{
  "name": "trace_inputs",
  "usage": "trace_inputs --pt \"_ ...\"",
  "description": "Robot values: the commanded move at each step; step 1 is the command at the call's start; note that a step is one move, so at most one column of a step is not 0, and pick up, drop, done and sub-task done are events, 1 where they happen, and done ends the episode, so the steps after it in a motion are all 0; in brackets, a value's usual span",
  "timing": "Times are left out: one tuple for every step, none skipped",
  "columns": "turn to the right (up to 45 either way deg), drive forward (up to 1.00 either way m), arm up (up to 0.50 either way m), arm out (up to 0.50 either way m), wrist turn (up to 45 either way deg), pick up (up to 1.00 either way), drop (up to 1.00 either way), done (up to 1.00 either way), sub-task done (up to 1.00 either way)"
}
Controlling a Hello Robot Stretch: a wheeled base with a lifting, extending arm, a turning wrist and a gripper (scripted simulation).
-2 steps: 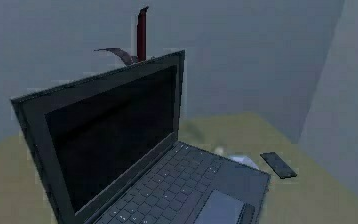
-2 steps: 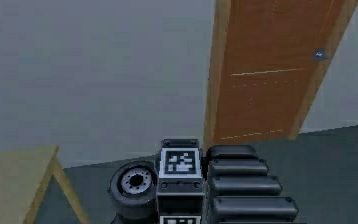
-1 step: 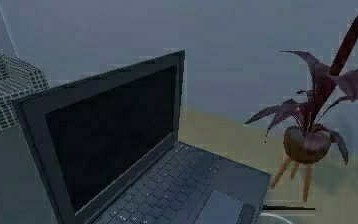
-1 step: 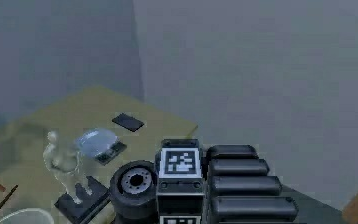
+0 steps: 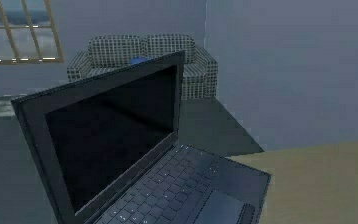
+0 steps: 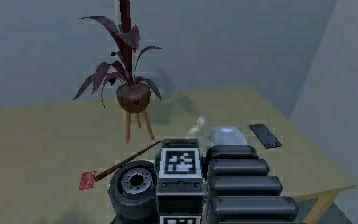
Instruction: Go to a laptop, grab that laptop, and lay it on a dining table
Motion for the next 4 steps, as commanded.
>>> trace_inputs --pt "-3.0 0.00 0.00 0.00 0.0 0.00 0.00 0.00 0.00" --pt "0.0 0.00 0.00 0.42 0.0 0.00 0.00 0.00 0.00" --pt "0.0 0.00 0.00 0.00 45.0 0.00 0.00 0.00 0.00" --pt "0.0 0.00 0.00 0.00 45.0 0.00 0.00 0.00 0.00"
